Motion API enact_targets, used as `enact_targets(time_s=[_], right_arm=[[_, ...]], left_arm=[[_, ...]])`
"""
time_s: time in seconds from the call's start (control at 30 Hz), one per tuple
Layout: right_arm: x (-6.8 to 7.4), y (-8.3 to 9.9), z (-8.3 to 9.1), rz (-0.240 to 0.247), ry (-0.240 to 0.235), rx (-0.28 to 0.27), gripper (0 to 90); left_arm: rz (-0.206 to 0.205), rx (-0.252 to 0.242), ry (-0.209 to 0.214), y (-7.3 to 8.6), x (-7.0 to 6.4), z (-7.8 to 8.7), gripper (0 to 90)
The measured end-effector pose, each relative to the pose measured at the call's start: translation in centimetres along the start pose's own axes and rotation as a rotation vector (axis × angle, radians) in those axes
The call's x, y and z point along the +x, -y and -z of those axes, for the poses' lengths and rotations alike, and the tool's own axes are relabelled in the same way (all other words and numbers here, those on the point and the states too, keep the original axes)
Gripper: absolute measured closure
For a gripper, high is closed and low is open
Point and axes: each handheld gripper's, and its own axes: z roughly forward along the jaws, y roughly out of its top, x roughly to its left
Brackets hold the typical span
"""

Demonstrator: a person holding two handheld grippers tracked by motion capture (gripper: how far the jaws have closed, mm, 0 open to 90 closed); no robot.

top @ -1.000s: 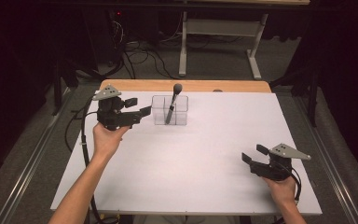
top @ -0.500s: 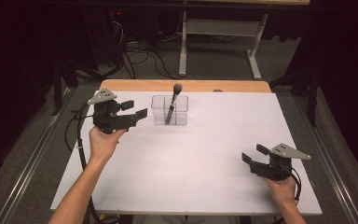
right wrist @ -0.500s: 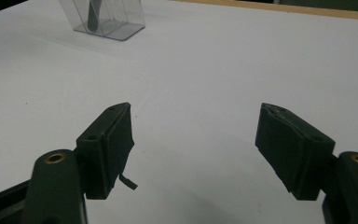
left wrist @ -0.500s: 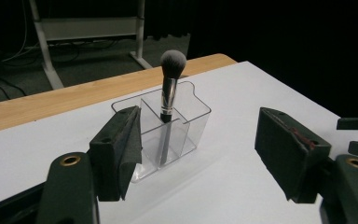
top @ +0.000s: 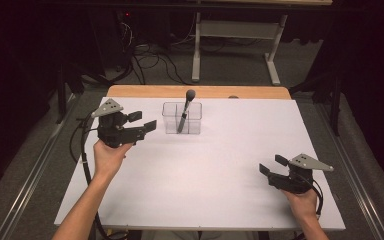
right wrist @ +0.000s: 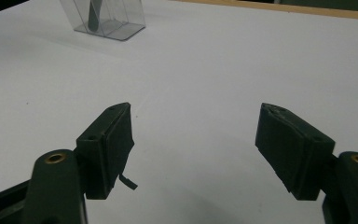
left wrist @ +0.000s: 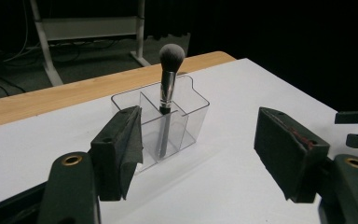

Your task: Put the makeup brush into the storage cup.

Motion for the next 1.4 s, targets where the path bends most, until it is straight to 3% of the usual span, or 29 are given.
enact_targets(time_s=[0.83,1.4], right_arm=[[-0.1,0.0,0.0,0.002,0.004,0.000,29.2],[0.0,0.0,0.0,0.001,0.005,-0.002,29.2]], left_arm=[[0.014,-0.018,-0.019,1.7,-0.3,1.7,32.1],[0.018,-0.011,-0.026,2.6,-0.5,1.6,31.3]])
